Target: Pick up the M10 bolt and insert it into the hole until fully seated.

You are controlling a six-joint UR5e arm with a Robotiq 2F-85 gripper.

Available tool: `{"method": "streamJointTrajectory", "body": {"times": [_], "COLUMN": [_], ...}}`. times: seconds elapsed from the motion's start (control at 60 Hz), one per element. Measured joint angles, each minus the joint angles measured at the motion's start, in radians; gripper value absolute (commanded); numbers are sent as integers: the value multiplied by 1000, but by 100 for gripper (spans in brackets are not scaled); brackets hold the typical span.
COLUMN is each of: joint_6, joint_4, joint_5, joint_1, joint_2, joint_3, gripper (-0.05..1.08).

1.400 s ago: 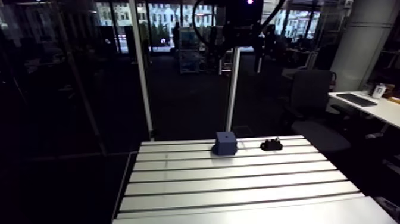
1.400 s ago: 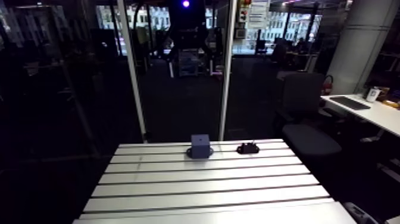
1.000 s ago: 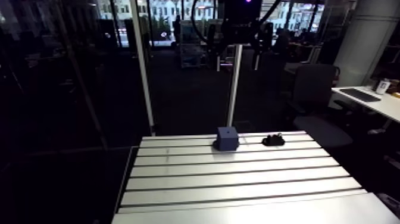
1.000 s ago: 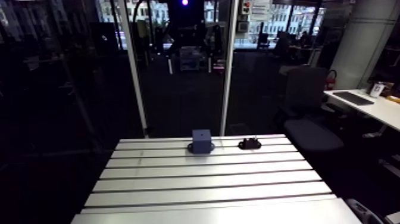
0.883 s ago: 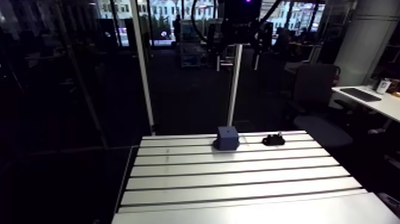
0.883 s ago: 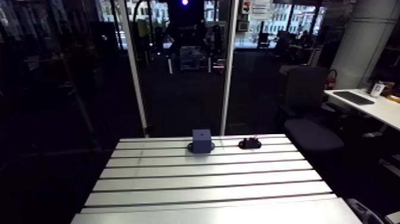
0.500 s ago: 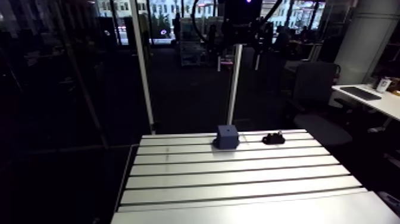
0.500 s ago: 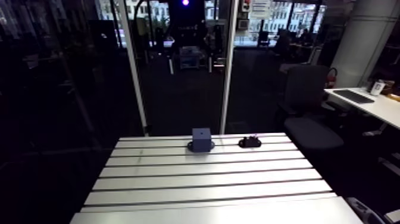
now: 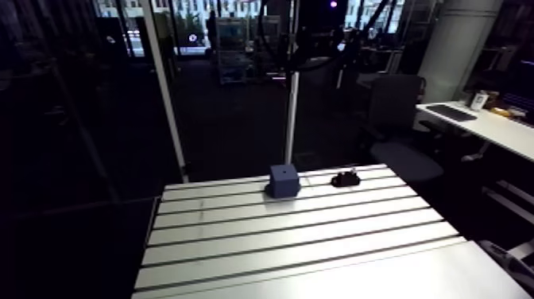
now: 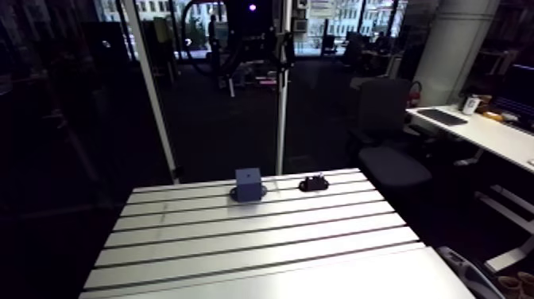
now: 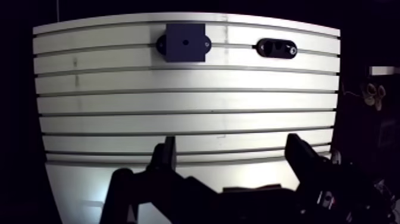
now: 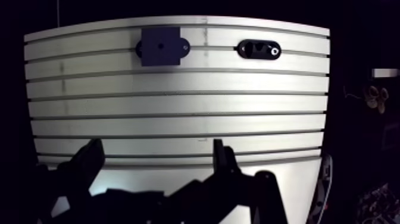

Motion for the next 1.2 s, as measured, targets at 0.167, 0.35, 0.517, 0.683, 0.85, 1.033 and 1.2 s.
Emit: {"method": "streamJointTrajectory", "body": {"times": [0.167,0.35,0.517,0.683,0.85,1.033,1.2], "joint_6": [-90,-162,-217,-256,-279,-285,-285], "joint_4": [-51,-79,-92,-113,-151,-216,-254], "joint_5": [12,39,68,88,100,107,108], "joint_1": [-45,-94,-144,-187,-221,-245,-251], "joint_2": [32,67,97,131,170,222,262], "joint_3": [5,3,-2,-8,-11,-9,-9], "gripper": [1,1,1,1,1,1,1]}}
